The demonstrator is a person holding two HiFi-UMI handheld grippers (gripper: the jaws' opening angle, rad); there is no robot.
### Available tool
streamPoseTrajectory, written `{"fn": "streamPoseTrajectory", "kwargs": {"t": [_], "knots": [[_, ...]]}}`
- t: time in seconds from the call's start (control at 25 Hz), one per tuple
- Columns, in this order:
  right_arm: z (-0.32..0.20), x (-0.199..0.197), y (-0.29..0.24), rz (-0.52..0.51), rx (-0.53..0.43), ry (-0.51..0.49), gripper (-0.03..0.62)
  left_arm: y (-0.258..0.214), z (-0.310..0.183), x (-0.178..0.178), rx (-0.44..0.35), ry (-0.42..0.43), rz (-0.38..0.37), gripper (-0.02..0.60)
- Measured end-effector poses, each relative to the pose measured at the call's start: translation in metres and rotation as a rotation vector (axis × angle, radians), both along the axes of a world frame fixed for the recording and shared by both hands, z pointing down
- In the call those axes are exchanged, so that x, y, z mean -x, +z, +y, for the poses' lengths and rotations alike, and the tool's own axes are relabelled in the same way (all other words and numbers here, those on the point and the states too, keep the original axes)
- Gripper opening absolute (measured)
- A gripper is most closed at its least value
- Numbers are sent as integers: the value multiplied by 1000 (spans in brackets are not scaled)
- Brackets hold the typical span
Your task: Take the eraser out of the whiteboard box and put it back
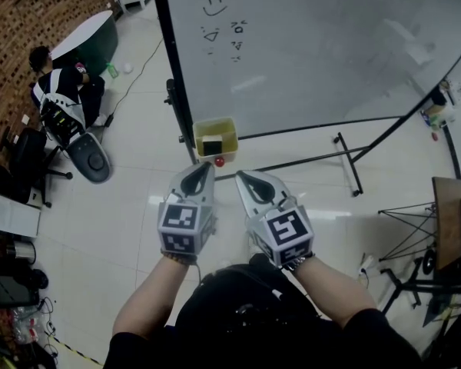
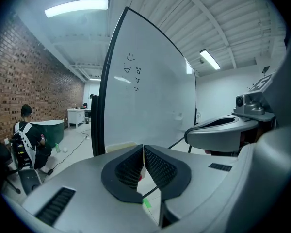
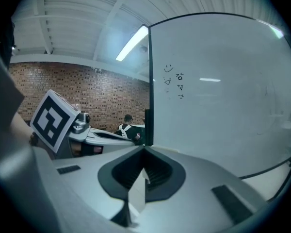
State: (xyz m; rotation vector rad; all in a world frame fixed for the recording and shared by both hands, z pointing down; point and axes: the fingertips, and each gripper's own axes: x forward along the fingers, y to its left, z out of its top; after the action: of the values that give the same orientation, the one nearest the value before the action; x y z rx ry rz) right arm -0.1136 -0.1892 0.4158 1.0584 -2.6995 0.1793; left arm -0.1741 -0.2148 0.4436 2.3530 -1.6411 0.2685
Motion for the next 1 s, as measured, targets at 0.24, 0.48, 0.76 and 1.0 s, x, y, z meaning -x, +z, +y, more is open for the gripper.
{"fn": "streamPoseTrajectory", "kwargs": {"t": [0.24, 0.48, 0.76, 1.0], "knots": [[-31, -3, 9, 6, 9, -62, 25, 10, -24, 1, 26, -69, -17, 11], [-59, -6, 14, 11, 26, -127, 25, 27, -44, 1, 77, -143, -42, 85], [-83, -9, 22, 6, 46, -176, 25, 47, -66, 5, 119, -226, -88, 156], [-95, -12, 27, 6, 57, -201, 25, 61, -78, 6, 142, -275, -140, 225]]}}
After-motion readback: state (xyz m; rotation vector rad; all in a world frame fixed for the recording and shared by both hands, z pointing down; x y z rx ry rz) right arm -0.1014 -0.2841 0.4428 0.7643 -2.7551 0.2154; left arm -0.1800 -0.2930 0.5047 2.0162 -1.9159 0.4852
